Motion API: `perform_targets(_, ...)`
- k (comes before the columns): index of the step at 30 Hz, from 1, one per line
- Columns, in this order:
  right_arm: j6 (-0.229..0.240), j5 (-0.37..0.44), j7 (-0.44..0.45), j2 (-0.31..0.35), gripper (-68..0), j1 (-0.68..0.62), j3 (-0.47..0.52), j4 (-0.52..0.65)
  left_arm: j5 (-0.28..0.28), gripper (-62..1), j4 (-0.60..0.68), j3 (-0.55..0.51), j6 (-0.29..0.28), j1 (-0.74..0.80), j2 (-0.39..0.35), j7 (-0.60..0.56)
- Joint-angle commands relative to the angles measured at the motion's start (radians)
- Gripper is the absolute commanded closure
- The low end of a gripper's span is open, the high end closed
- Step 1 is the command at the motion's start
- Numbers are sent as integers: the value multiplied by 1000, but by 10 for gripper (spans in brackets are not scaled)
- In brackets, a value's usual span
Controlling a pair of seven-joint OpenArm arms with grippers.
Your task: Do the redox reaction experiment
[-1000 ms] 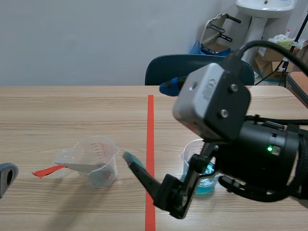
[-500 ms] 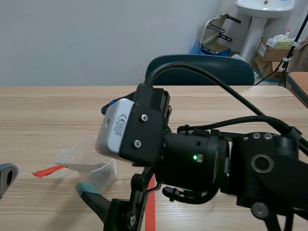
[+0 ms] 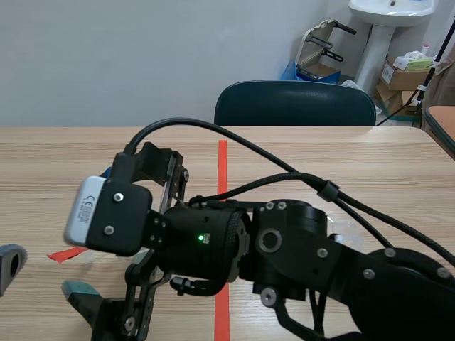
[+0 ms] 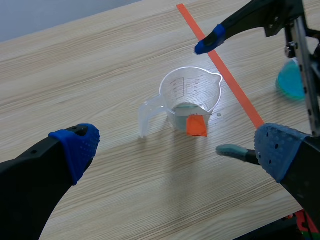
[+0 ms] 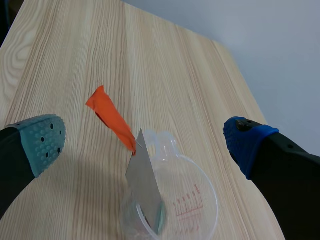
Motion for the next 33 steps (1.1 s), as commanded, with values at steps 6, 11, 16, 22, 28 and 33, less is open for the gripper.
perform_targets(6,-37,3,19,-76,-679,61,-21,-84,-6,-623,11,2,-2,-3,2,-3)
perform_targets(11,-58,3,19,-88,-613,71,-21,-92,-6,-623,11,3,-2,-3,2,-2)
perform_targets(16,-58,3,20,-88,-464,71,-21,-92,-6,-623,11,3,-2,-3,2,-2)
perform_targets(22,-59,3,35,-88,-326,71,-21,-92,-6,-623,11,3,-2,-3,2,-2)
perform_targets(28,-59,3,34,-88,-214,71,-21,-92,-6,-623,11,3,-2,-3,2,-2)
perform_targets(33,-59,3,34,-88,-94,71,-20,-92,-6,-623,11,3,-2,-3,2,-2)
